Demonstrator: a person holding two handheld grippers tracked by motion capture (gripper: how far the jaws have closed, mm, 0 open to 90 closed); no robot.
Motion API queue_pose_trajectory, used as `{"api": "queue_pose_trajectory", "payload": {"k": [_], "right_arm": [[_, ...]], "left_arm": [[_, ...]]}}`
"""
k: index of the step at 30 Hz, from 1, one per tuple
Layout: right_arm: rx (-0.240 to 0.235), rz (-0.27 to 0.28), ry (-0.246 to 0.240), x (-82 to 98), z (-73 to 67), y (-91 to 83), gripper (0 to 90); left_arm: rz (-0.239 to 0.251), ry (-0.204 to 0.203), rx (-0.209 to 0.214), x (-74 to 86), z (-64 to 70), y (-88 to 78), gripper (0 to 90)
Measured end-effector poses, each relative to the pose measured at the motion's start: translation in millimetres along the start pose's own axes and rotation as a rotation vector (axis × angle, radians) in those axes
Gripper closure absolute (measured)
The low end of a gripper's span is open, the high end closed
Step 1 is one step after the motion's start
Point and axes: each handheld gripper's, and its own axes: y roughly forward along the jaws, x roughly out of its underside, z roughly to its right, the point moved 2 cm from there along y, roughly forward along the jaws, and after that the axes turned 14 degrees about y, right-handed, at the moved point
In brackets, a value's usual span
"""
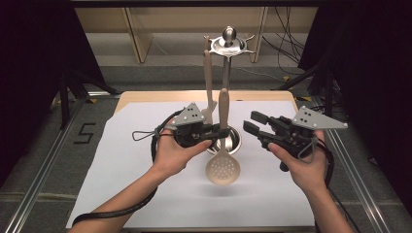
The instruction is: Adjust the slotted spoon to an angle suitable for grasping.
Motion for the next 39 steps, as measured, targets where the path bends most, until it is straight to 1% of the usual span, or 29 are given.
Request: {"api": "queue_pose_trajectory", "payload": {"k": [2,3,5,6,9,10,11,12,13,14,15,16,17,18,19,20,21,22,24,27,28,30,31,33,34,36,37,38,39], "right_arm": [[0.045,0.023,0.018,5.5,9.3,-6.1,57.4],[0.074,0.017,0.042,8.8,13.1,-10.1,57.6],[0.116,0.031,0.039,14.8,24.4,-14.3,57.8],[0.135,0.024,0.065,19.4,28.5,-16.2,57.9],[0.179,-0.006,0.097,34.7,40.7,-19.5,57.9],[0.176,-0.009,0.099,39.1,44.7,-19.6,57.9],[0.186,-0.020,0.111,43.1,46.9,-20.5,57.9],[0.194,-0.029,0.112,46.0,49.3,-21.1,57.9],[0.203,-0.032,0.107,47.4,51.8,-22.1,57.9],[0.208,-0.031,0.118,48.3,53.2,-23.3,57.9],[0.213,-0.032,0.117,48.1,55.2,-24.5,57.9],[0.215,-0.023,0.100,47.6,57.6,-25.6,57.9],[0.223,-0.023,0.101,47.5,58.3,-27.3,57.9],[0.220,-0.028,0.119,47.9,57.6,-28.9,57.9],[0.213,-0.018,0.093,47.7,60.2,-29.3,57.9],[0.214,-0.014,0.100,48.1,60.4,-30.2,57.9],[0.221,-0.013,0.087,48.3,62.0,-31.7,57.9],[0.231,-0.025,0.120,49.1,60.4,-33.5,57.9],[0.234,-0.019,0.108,48.5,61.3,-35.0,57.9],[0.240,-0.016,0.110,48.0,61.9,-36.2,57.8],[0.245,-0.022,0.132,48.6,61.1,-36.8,57.8],[0.241,-0.017,0.120,49.8,62.8,-37.1,57.8],[0.247,-0.019,0.137,50.6,61.8,-37.4,57.8],[0.246,-0.019,0.114,51.4,65.5,-38.3,57.7],[0.249,-0.023,0.142,52.2,64.1,-38.9,57.7],[0.248,-0.018,0.126,52.2,66.5,-40.1,57.6],[0.261,-0.022,0.147,52.6,64.7,-41.1,57.6],[0.255,-0.018,0.129,51.7,65.7,-41.1,57.5],[0.255,-0.017,0.132,51.3,65.0,-41.3,57.6]], "left_arm": [[-0.011,0.005,-0.008,-1.8,-1.1,0.9,76.0],[-0.015,0.005,-0.011,-2.6,-1.2,1.2,76.1],[-0.018,0.009,-0.011,-4.4,-1.7,1.6,76.0],[-0.019,0.010,-0.011,-5.3,-2.4,1.8,76.1],[-0.026,0.010,-0.006,-8.0,-4.9,2.6,76.1],[-0.023,0.010,-0.007,-9.1,-6.2,3.3,76.1],[-0.026,0.011,-0.004,-10.2,-7.4,3.7,76.1],[-0.029,0.013,-0.007,-11.6,-8.7,4.3,76.1],[-0.034,0.017,-0.011,-13.0,-10.1,4.8,76.0],[-0.034,0.022,-0.011,-14.6,-11.3,5.6,76.1],[-0.034,0.019,-0.012,-16.2,-11.8,6.3,76.1],[-0.035,0.026,-0.011,-17.9,-12.8,6.8,76.1],[-0.032,0.025,-0.009,-19.5,-13.1,7.2,76.0],[-0.031,0.028,-0.009,-21.2,-13.8,7.5,76.0],[-0.032,0.028,-0.008,-22.5,-14.2,7.7,76.1],[-0.032,0.030,-0.007,-23.7,-14.6,8.2,76.0],[-0.031,0.032,-0.007,-24.7,-14.7,8.7,76.1],[-0.034,0.034,-0.007,-25.6,-14.8,9.1,76.0],[-0.032,0.036,-0.004,-27.3,-14.6,9.8,76.0],[-0.034,0.037,0.001,-29.0,-15.5,9.6,76.1],[-0.034,0.036,0.002,-29.3,-16.0,9.5,76.1],[-0.035,0.031,-0.001,-30.0,-17.8,9.4,76.1],[-0.036,0.035,-0.004,-30.6,-19.3,9.1,76.1],[-0.033,0.032,-0.007,-31.7,-20.7,8.5,76.1],[-0.035,0.032,-0.006,-32.4,-21.7,8.0,76.1],[-0.034,0.027,-0.005,-33.4,-22.5,7.7,76.1],[-0.036,0.030,-0.004,-34.1,-23.4,7.4,76.1],[-0.036,0.030,-0.006,-34.5,-23.8,7.2,76.1],[-0.038,0.029,-0.006,-34.8,-24.3,7.1,76.1]]}}
